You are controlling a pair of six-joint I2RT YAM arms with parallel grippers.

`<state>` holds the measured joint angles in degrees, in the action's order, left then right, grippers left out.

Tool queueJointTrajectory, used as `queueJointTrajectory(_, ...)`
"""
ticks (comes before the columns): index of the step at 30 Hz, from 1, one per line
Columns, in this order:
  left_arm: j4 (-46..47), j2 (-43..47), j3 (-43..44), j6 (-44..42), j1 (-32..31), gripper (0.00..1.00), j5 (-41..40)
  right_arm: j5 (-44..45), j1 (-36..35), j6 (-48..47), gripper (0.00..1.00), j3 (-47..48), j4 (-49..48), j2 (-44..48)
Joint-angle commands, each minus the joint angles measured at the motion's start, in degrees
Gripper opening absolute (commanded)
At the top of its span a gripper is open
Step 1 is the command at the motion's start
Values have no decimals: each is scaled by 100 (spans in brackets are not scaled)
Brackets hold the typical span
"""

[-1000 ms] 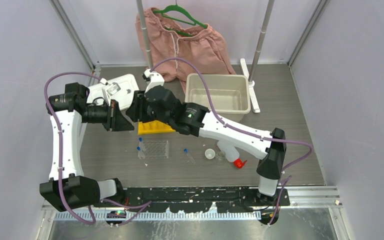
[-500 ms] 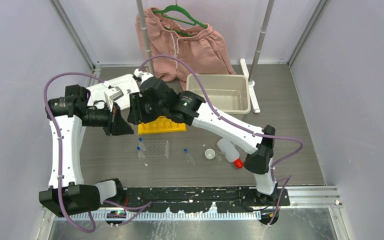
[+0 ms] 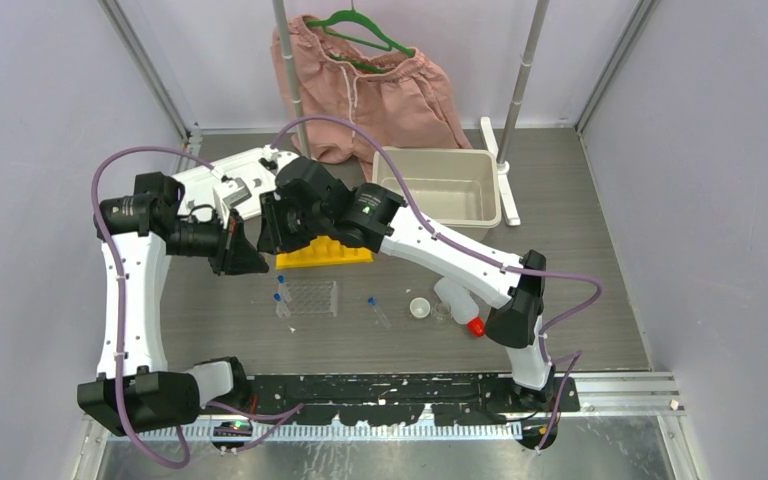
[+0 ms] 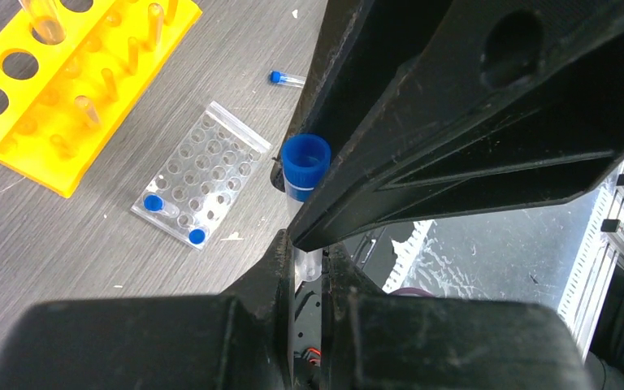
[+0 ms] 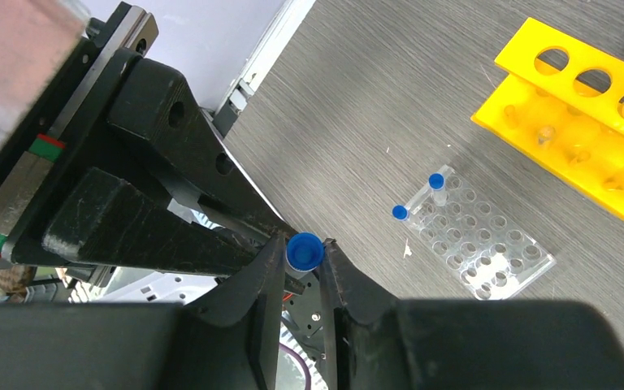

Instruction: Organize the chemistry lab equipment

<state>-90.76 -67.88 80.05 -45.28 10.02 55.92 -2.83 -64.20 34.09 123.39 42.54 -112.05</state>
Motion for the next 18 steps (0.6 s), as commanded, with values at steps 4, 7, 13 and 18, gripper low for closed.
queueJointTrajectory(4,-139,130,-29,-166,-21,0,17,221,18,-339,27,348,21,8)
queueJointTrajectory(7,-143,117,-27,-146,-29,0,-8,265,14,-397,13,345,-9,2)
queueJointTrajectory(13,25,35,44,185,-34,86,-316,1085,15,-615,5,-23,-124,273)
queueJointTrajectory(18,735,40,-20,1041,-23,100,-826,1880,13,-954,1,-962,-556,739)
